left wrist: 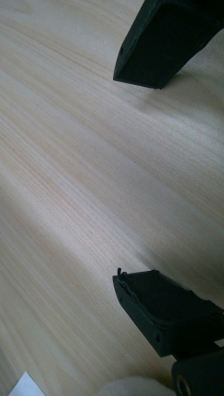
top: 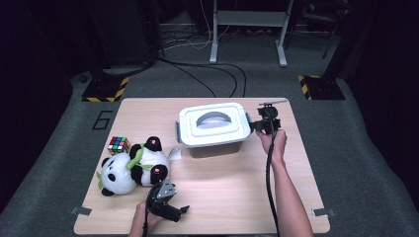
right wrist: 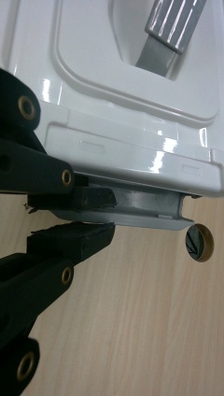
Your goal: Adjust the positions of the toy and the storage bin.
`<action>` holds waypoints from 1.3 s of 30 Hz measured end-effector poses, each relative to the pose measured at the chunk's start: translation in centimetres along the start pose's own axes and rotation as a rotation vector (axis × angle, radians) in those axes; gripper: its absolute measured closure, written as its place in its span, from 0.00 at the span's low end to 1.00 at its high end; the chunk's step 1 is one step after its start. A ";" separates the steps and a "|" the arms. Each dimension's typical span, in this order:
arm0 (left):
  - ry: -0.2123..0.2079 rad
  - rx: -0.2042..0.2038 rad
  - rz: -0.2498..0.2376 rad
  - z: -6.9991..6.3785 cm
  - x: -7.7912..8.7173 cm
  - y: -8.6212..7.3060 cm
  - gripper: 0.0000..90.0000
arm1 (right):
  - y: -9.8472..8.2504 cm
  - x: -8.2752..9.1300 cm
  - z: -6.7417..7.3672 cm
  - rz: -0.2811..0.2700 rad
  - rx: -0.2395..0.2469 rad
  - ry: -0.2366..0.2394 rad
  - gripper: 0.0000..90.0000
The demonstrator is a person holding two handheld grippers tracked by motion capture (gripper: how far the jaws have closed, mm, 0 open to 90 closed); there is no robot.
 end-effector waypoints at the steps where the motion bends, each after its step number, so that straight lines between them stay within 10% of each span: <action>1: 0.000 -0.001 0.003 0.0 0.0 0.0 0.05 | -0.2 0.2 0.0 -0.001 0.005 -0.002 0.90; 19: 0.005 0.001 -0.003 0.0 0.0 0.0 0.05 | -1.5 2.3 -0.1 -0.052 0.101 -0.027 0.73; 39: 0.007 0.001 -0.002 0.1 0.0 0.0 0.06 | 1.8 -0.8 -0.9 0.004 0.095 -0.030 0.90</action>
Point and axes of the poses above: each handheld gripper's, and its own axes: x roughly backward along the jaws, y roughly out of its top, z roughly to its left, the point moved 5 cm from there along -x, roughly forward along the jaws, and after that the axes turned 8 degrees about y, right-handed, at the moved point
